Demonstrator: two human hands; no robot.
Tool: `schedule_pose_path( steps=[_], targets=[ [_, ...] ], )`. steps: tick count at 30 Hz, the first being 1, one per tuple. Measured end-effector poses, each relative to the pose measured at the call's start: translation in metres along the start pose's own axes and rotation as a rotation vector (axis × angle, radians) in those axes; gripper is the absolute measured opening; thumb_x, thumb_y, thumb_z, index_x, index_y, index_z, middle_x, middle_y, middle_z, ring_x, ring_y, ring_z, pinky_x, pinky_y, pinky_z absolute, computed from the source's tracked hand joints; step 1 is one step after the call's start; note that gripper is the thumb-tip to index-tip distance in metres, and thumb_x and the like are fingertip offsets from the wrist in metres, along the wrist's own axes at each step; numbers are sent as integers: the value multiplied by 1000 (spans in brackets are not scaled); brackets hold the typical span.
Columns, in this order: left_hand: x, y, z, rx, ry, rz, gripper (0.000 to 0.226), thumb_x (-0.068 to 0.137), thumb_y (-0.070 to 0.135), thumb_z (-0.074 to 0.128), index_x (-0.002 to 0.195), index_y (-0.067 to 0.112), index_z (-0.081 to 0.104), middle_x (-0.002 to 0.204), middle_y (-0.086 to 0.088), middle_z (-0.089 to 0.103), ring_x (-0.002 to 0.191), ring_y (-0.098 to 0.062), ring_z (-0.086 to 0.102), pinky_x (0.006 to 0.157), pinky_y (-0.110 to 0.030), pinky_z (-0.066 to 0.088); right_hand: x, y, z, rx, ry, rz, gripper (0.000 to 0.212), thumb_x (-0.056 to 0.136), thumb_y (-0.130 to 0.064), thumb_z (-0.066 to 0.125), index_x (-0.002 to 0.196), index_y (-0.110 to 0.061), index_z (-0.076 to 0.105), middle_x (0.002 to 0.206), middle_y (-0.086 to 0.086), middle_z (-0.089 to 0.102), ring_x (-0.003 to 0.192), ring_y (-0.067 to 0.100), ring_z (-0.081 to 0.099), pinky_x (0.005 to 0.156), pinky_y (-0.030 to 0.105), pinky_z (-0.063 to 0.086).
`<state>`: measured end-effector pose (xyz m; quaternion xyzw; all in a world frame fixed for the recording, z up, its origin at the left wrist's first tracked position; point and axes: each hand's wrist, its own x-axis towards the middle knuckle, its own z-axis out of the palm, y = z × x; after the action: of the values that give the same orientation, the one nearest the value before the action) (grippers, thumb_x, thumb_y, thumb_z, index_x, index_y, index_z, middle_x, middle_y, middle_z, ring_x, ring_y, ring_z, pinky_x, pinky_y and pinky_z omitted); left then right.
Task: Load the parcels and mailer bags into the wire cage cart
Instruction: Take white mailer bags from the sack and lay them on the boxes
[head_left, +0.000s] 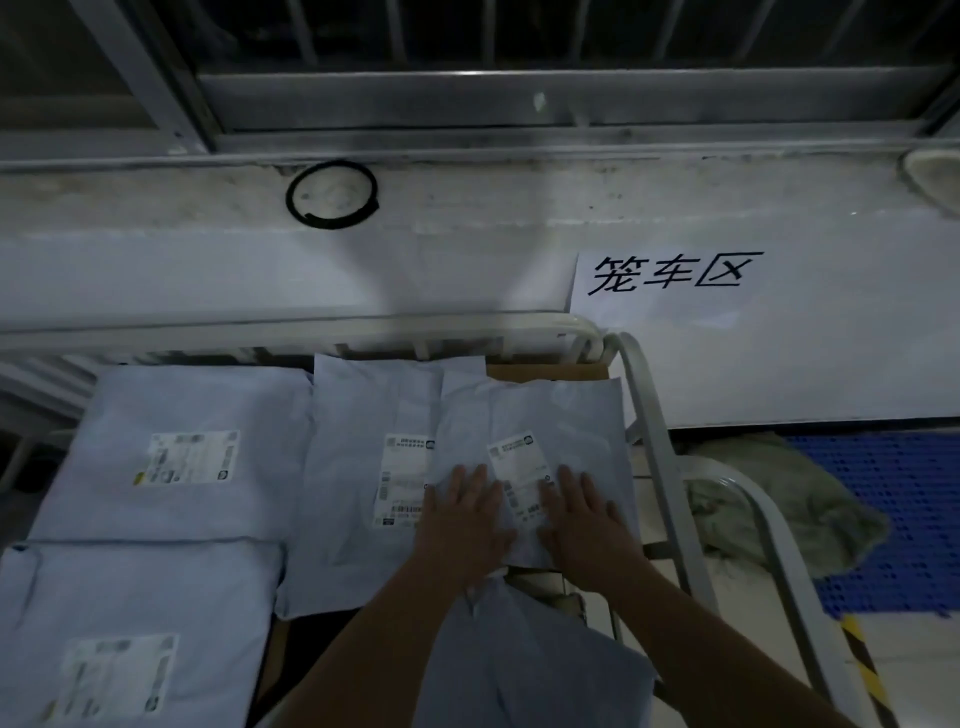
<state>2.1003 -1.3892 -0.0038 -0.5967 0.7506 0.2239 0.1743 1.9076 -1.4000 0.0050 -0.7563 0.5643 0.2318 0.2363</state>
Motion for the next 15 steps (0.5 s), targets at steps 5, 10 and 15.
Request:
schedule_pose_path(
  steps=[5, 10, 15],
  targets=[
    [27, -10, 16, 36, 143, -13, 74, 101, 59, 28, 160, 26, -2, 165, 1, -20, 151, -30, -19, 119, -60, -1, 45, 12, 11, 14, 153, -5, 91, 78, -68, -19, 159, -28, -8, 164, 9, -23, 152, 35, -12, 118, 62, 4],
    [52, -14, 29, -43, 255, -32, 73, 94, 60, 30, 156, 20, 30, 167, -4, 12, 153, -33, 8, 116, -65, 16, 73, 20, 6, 39, 259, -37, 82, 87, -70, -15, 159, -31, -6, 165, 5, -22, 152, 30, -16, 119, 60, -4],
    [56, -17, 28, -53, 141, -17, 79, 97, 62, 29, 160, 23, 0, 166, -2, -17, 152, -31, -17, 119, -62, -1, 77, 21, 10, -31, 229, -21, 71, 97, -65, 4, 158, -33, -9, 164, 4, -24, 152, 30, -16, 118, 59, -6]
  ],
)
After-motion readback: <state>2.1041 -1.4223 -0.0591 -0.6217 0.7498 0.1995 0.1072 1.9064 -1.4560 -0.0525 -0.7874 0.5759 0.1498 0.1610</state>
